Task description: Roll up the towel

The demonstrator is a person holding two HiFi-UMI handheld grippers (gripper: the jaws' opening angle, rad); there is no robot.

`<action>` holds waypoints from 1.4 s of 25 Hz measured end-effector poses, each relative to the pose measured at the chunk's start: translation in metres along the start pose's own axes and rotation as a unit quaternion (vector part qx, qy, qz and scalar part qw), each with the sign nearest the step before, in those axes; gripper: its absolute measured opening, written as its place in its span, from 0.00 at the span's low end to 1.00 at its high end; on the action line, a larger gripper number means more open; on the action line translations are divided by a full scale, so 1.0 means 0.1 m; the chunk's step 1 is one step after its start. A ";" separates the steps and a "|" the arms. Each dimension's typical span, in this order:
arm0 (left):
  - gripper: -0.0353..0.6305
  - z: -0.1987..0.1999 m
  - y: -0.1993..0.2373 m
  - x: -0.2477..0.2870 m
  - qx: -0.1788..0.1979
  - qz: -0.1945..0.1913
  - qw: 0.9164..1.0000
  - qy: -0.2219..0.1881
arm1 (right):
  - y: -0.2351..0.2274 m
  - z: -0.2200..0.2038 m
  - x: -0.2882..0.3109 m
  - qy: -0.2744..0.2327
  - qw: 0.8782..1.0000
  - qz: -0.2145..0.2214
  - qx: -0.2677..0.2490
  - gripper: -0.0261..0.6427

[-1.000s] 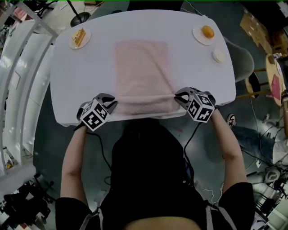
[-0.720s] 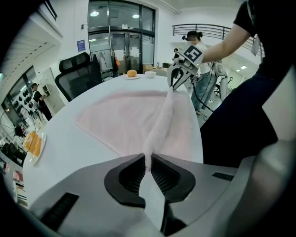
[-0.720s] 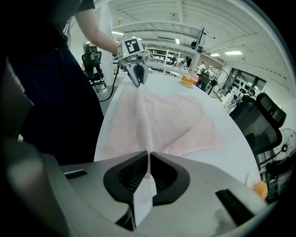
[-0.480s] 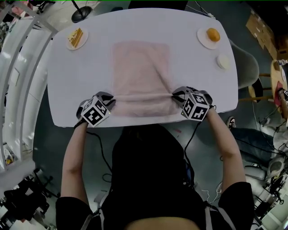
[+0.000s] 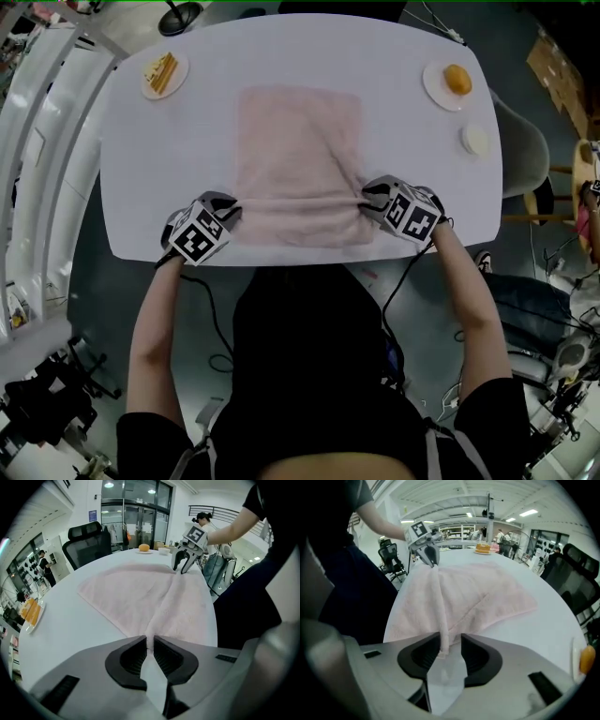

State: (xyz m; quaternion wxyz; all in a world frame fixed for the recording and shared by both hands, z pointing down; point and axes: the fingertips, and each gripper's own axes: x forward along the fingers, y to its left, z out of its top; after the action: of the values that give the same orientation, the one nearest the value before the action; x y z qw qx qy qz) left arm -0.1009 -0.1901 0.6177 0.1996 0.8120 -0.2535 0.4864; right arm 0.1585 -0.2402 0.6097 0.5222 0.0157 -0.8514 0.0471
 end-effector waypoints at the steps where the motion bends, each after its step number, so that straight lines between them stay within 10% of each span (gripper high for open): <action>1: 0.12 0.00 0.00 0.00 -0.003 0.004 1.000 -0.001 | -0.03 -0.02 0.00 -0.002 1.000 0.001 0.018 0.29; 5: 0.13 -0.01 0.02 -0.03 -0.016 0.011 1.000 -0.007 | -0.15 -0.07 -0.04 -0.005 0.997 0.008 0.082 0.49; 19: 0.25 -0.06 0.27 -0.57 -0.071 0.086 0.990 -0.085 | -0.17 -0.20 -0.70 -0.067 0.978 -0.142 0.140 0.49; 35: 0.25 -0.37 -0.67 -0.73 0.073 0.049 0.993 -0.079 | 1.04 0.06 -0.64 -0.044 0.988 -0.135 0.058 0.49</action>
State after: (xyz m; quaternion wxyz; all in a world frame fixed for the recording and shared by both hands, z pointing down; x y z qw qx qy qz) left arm -0.1153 -0.1003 0.5642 0.0953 0.8470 -0.2717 0.4468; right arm 0.1745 -0.1384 0.5437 0.4838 0.1629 -0.8595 0.0243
